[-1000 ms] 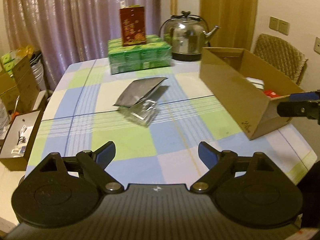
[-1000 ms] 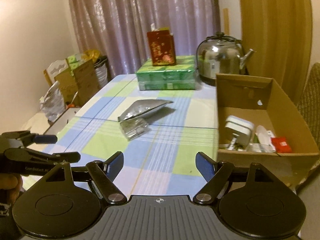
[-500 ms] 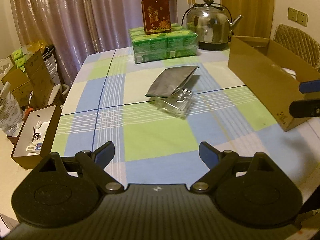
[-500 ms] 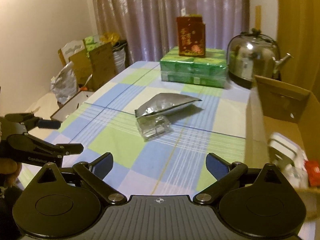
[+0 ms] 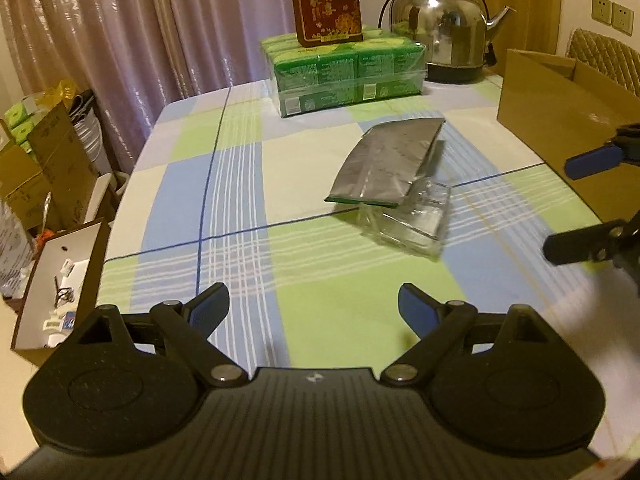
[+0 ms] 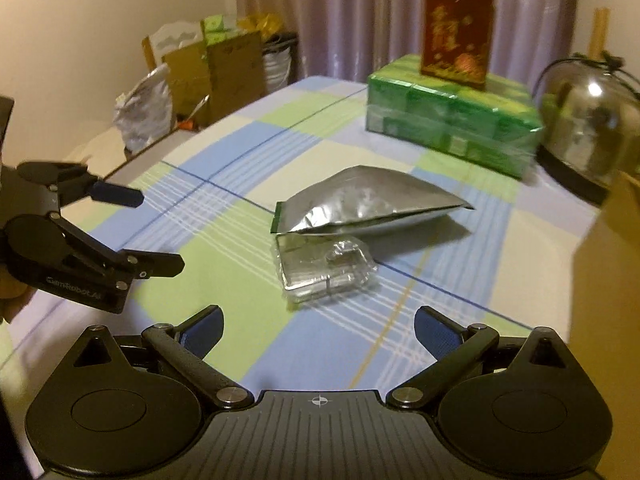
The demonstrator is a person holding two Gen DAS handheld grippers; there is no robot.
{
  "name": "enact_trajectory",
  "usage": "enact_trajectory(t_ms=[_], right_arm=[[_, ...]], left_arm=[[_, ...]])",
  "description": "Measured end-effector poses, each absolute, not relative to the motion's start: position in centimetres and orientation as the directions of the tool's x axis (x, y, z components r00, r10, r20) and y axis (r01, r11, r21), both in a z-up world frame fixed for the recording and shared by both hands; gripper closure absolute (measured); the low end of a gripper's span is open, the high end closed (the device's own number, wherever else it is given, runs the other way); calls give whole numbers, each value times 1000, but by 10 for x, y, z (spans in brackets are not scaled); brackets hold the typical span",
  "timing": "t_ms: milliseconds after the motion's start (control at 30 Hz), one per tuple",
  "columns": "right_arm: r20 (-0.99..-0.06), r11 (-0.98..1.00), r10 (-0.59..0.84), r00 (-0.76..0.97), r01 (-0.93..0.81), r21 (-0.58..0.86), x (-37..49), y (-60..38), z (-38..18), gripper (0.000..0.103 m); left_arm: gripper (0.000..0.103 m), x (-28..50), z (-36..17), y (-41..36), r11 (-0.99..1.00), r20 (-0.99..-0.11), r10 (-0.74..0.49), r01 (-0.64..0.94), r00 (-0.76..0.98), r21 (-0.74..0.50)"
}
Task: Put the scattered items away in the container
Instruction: 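Grasp the silver foil bag with the left gripper while the right grasps the clear wire-rack package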
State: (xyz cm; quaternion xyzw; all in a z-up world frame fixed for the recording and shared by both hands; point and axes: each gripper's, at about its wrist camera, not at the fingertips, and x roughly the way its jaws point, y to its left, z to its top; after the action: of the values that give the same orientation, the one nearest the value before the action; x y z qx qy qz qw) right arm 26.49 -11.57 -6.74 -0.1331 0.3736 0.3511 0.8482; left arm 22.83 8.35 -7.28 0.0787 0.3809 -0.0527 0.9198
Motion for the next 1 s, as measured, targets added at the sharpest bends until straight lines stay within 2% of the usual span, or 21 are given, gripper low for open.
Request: enact_trajectory(t_ms=[367, 433, 533, 600, 633, 733, 1000], right_arm=[[-758, 685, 488, 433, -728, 26, 326, -78, -107, 2], [-768, 673, 482, 422, -739, 16, 331, -73, -112, 2], [-778, 660, 484, 401, -751, 24, 337, -68, -117, 3], [-781, 658, 487, 391, -753, 33, 338, -66, -117, 9], [-785, 657, 483, 388, -753, 32, 338, -66, -118, 22], [-793, 667, 475, 381, -744, 42, 335, -69, -116, 32], [-816, 750, 428, 389, -657, 80, 312, -114, -100, 34]], left_arm=[[14, 278, -90, 95, 951, -719, -116, 286, 685, 119], [9, 282, -93, 98, 943, -721, -122, 306, 682, 129], [9, 286, -97, 102, 938, -726, -127, 319, 676, 133], [9, 287, -99, 104, 938, -729, -130, 322, 673, 129], [9, 287, -100, 105, 938, -729, -133, 322, 671, 125], [9, 287, -101, 105, 938, -732, -144, 329, 666, 115], [9, 282, -96, 91, 921, -741, -166, 371, 651, 120]])
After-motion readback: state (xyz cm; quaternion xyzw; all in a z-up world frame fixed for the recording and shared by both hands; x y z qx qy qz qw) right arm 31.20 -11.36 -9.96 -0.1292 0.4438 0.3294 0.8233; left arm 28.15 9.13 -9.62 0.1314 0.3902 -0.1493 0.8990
